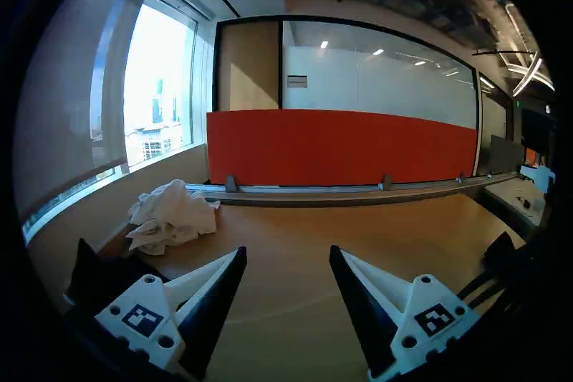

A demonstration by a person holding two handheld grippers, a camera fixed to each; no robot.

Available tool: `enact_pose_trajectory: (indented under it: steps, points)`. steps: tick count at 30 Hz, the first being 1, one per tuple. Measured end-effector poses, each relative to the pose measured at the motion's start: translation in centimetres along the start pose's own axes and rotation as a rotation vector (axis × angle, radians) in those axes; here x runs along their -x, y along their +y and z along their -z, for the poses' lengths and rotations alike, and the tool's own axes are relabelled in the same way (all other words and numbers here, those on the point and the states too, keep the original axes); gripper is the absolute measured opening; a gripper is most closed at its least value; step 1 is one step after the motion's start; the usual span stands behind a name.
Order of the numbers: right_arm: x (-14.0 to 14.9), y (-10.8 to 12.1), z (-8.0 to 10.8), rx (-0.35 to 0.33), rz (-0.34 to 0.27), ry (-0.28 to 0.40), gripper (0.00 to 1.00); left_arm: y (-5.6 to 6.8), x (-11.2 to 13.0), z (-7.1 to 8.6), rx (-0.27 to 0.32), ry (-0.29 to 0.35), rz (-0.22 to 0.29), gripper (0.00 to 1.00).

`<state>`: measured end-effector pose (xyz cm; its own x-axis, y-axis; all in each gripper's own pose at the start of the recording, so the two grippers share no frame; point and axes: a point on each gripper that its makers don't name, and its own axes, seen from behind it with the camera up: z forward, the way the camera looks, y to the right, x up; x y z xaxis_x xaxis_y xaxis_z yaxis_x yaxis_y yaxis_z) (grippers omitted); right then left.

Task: Fold towel

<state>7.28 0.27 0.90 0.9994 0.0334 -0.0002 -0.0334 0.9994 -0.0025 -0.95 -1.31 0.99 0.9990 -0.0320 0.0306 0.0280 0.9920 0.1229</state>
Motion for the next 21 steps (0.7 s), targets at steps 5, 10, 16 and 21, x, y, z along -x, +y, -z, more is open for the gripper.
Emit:
enact_pose_trajectory:
  steps: [5, 10, 16, 21]
  points:
    - [0.3, -0.2, -0.2, -0.004, 0.004, -0.004, 0.99, -0.2, 0.2, -0.2, 0.009, 0.016, 0.006, 0.85]
    - [0.3, -0.5, -0.2, -0.001, 0.017, 0.000, 1.00, -0.4, 0.8, -0.8, 0.012, 0.039, 0.007, 0.85]
    - [0.6, -1.0, -0.2, -0.006, 0.014, 0.004, 0.99, -0.6, 1.8, -1.5, 0.012, 0.067, -0.004, 0.85]
    - [1.0, -1.2, -0.3, -0.006, 0.013, 0.002, 1.00, -0.6, 2.8, -2.0, 0.011, 0.090, -0.015, 0.85]
